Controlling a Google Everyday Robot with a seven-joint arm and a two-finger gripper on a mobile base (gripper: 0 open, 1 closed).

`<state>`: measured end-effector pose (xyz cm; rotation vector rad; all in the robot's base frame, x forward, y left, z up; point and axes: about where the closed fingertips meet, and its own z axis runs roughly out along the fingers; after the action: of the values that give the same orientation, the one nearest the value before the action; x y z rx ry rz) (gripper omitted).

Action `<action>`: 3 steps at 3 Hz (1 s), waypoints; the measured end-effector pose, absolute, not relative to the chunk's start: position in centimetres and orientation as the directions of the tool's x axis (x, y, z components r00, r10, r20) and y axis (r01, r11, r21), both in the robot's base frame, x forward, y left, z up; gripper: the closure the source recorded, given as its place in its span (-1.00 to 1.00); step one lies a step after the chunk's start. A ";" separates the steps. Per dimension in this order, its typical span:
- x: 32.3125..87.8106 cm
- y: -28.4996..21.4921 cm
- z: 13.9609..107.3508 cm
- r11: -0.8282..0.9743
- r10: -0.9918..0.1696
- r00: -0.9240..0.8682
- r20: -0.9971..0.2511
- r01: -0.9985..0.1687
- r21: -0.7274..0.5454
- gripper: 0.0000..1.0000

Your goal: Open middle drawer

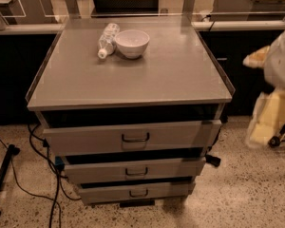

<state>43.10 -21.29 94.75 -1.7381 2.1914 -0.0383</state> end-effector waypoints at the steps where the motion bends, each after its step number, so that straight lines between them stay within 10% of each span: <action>1: 41.7 -20.3 87.2 0.218 -0.939 -0.155 -0.307 -0.959 -0.180 -1.00; 3: 40.3 -20.4 84.4 0.219 -0.942 -0.172 -0.287 -0.966 -0.138 -1.00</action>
Offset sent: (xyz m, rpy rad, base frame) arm -0.0095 0.0087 -0.0547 0.0621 0.0168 0.0440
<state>40.34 -20.42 84.39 -1.7853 2.1885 0.1079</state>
